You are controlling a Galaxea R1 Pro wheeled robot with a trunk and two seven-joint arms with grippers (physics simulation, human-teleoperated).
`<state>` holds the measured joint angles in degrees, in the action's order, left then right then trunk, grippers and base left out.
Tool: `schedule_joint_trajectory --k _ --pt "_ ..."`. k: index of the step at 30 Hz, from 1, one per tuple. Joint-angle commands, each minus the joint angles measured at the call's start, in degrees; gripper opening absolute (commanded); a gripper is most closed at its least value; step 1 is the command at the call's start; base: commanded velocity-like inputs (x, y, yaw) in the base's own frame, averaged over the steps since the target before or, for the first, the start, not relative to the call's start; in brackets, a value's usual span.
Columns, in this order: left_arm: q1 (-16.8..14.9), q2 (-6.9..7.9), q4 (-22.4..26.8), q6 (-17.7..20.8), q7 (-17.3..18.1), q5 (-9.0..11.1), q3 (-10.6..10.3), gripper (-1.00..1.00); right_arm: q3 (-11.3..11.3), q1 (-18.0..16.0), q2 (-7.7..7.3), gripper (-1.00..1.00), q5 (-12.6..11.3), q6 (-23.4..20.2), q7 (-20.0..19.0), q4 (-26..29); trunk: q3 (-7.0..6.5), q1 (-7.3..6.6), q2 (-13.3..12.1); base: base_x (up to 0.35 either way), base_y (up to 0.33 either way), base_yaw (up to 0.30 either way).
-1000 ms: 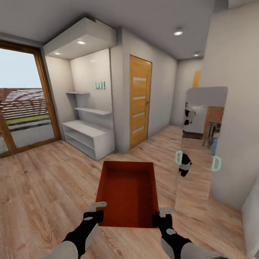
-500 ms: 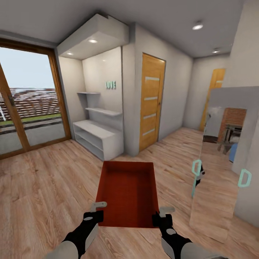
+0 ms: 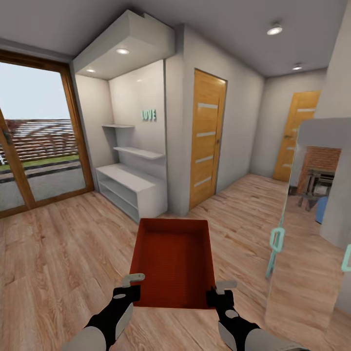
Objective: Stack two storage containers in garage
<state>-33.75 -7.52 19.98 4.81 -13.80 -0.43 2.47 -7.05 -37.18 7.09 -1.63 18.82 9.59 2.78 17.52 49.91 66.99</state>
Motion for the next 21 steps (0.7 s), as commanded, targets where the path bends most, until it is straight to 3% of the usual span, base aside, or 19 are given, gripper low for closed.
schedule_joint_trajectory --k 1,11,21 --pt "0.0 -0.04 -0.03 0.36 -0.27 0.43 0.61 -1.0 1.33 -0.08 0.0 -1.0 -0.39 0.33 0.44 0.12 0.07 0.03 0.04 0.322 0.0 0.0" --pt "0.0 -0.04 -0.03 0.36 -0.19 0.43 0.61 -1.0 1.3 -0.08 0.03 -1.0 -0.39 0.26 0.46 0.12 0.07 0.03 0.04 0.322 0.06 -0.018" --pt "0.0 -0.04 -0.03 0.32 -0.23 0.43 0.61 -1.0 1.26 -0.08 0.03 -1.0 -0.39 0.3 0.45 0.1 0.07 0.03 0.04 0.322 0.148 -0.214"
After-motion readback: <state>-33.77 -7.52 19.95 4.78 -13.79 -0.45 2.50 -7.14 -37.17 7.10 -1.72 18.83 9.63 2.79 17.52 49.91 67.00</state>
